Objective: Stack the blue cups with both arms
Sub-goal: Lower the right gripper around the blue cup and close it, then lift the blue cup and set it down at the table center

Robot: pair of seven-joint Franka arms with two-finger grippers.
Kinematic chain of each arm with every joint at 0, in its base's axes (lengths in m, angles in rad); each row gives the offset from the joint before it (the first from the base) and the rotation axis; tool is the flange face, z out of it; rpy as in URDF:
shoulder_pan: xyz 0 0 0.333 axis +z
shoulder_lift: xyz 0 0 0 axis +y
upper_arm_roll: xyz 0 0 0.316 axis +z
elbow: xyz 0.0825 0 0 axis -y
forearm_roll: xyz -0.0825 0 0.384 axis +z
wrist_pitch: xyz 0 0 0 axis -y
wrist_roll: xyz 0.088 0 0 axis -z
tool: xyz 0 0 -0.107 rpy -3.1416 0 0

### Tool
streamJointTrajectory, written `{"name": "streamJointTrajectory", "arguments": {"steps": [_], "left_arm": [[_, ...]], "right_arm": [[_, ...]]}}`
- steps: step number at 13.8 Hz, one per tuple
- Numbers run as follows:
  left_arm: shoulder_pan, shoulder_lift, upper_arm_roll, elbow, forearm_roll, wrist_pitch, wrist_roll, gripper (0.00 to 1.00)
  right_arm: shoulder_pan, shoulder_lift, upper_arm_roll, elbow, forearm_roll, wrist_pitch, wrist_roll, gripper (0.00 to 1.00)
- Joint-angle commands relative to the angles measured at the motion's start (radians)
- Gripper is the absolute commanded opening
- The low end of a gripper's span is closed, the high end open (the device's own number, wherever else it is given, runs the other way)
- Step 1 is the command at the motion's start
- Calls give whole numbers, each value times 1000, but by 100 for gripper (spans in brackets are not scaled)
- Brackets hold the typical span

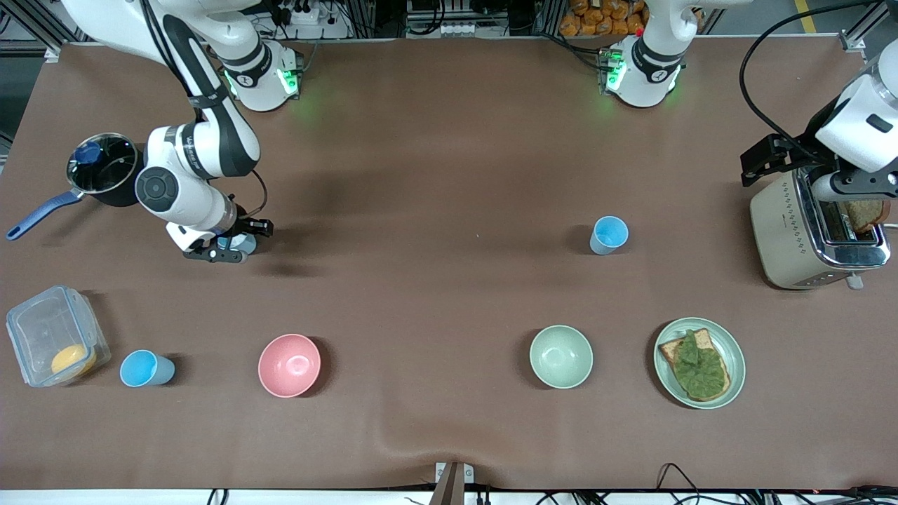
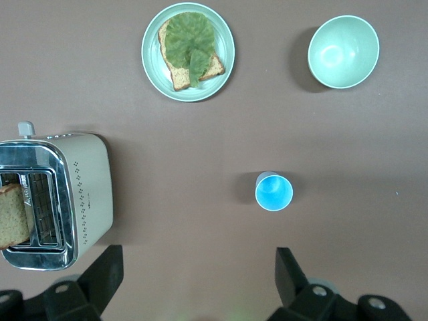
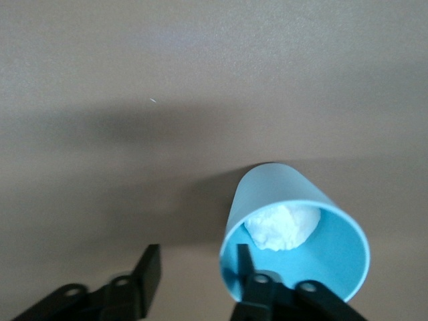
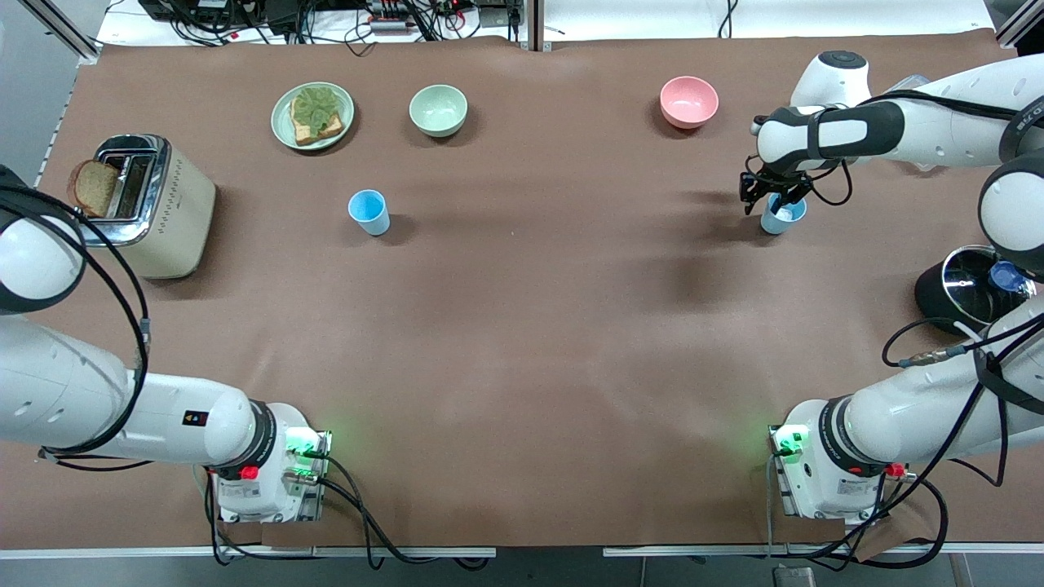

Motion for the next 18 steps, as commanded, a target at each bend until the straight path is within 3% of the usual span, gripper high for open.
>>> {"name": "streamJointTrajectory", "arguments": {"steps": [1,3,5,7,9,10,13,16,18], "left_arm": [[0,0,-7,13,-4,-13,-17,100],[-3,0,-7,13,-6,-13,-18,100],[0,0,-13,13,-4,-13,-18,100],[0,0,-13,13,-6,-12,-17,100],[-1,0,-15,13,-6,-13,-18,100],[-3,0,-16,13,-6,-13,-18,100],[0,0,-15,13,-6,-13,-17,100],[0,0,-15,14,-6,-13,-18,100],[0,0,-15,13,-6,-13,-17,100]], "right_arm": [[-33,-3,4,7,-12,-2,-61,0],[-74,-5,5,22,-12,-12,-128,0],[-73,-16,8,76,-7,-114,-132,0],[-57,-17,14,172,13,-246,-116,0],[-28,-14,16,276,89,-358,-116,0],[8,-10,14,326,129,-393,-109,0],[195,15,14,421,140,-375,153,0],[359,117,14,540,142,-309,388,0],[474,237,11,669,120,-334,553,0]]}}
